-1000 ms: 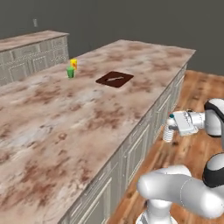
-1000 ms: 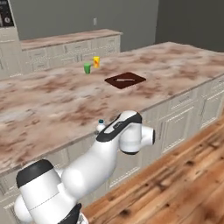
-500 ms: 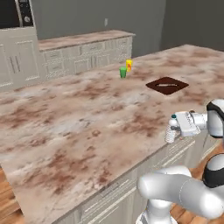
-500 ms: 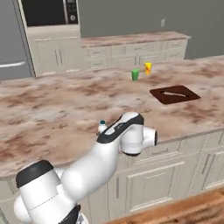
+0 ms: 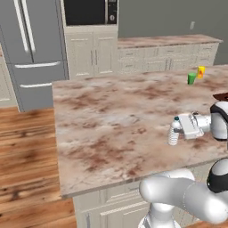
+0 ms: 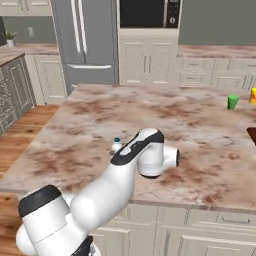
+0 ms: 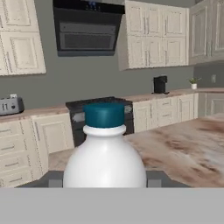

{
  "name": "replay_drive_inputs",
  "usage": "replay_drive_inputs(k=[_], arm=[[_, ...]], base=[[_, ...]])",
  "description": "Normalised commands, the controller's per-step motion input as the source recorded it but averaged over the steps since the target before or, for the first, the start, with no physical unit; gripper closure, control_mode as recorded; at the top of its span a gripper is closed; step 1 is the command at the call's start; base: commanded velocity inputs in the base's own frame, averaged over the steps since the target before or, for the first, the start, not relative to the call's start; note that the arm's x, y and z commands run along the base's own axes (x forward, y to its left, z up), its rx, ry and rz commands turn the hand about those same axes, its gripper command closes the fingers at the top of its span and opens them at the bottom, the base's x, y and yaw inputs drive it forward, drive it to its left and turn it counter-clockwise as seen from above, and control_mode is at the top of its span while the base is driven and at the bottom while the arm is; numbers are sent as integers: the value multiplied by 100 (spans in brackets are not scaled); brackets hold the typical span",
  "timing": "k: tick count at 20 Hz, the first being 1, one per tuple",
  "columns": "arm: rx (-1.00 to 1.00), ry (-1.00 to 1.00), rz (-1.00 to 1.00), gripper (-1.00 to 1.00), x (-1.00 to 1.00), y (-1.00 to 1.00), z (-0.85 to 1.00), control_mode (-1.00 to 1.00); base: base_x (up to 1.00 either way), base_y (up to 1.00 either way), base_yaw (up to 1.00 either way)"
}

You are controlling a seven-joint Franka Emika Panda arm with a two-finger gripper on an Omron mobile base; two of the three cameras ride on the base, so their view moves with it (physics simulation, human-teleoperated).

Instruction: Place the drinks on the dining counter in a tight cluster.

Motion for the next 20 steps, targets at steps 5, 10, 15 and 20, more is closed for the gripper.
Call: replay_drive_inputs(k=[5,10,15,20], arm=[[0,0,0,100,0,0,0,100],[7,14,6,100,28,-15,-7,-100],[10,8,8,100,57,-1,-24,-100],[1,-2,10,100,48,17,-36,-100]], base=[[35,-15,16],[6,-4,1],[0,0,0],[0,0,0]])
